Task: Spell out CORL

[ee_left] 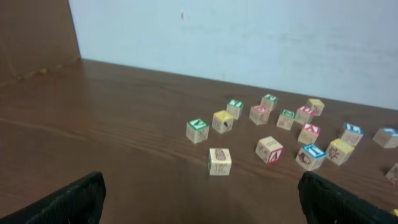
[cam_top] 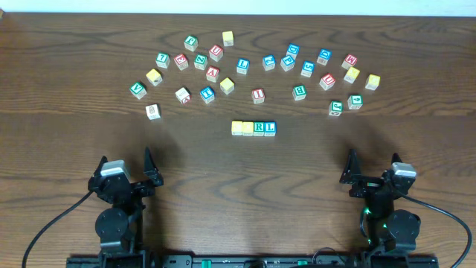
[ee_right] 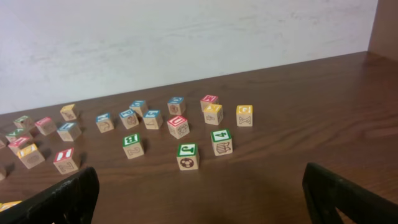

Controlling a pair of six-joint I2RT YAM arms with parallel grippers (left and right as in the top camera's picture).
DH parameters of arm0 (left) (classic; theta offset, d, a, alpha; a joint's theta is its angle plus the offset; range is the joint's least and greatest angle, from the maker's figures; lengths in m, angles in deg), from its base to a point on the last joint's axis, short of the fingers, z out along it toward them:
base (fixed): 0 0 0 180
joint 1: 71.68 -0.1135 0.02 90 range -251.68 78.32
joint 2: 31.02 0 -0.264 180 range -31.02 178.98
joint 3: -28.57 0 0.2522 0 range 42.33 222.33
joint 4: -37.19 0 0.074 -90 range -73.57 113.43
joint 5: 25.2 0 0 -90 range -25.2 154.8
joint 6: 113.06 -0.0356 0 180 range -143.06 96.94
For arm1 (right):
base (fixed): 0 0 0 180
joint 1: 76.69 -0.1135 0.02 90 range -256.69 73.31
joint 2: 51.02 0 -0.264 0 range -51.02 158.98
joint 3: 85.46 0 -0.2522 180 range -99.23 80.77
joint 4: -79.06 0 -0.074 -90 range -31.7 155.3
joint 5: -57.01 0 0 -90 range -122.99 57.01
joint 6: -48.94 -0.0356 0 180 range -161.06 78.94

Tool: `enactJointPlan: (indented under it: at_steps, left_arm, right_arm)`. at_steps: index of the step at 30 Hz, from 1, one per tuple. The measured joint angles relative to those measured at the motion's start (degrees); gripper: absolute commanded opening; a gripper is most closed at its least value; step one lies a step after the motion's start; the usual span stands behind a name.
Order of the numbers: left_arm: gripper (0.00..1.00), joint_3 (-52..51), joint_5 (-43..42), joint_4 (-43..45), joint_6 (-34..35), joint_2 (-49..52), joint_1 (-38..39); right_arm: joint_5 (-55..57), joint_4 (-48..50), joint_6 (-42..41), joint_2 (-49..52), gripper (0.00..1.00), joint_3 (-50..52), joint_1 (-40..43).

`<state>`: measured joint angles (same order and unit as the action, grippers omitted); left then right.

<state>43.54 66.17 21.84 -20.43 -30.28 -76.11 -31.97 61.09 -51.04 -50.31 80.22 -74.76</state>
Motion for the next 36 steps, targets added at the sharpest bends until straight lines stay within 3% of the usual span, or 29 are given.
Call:
enactJointPlan:
  at_steps: [36]
  left_arm:
    - [0.98, 0.02, -0.13, -0.04, -1.2, -0.09, 0.0]
  right_arm:
    - [0.02, 0.0, 0.0, 0.0, 0.99, 0.0, 0.0]
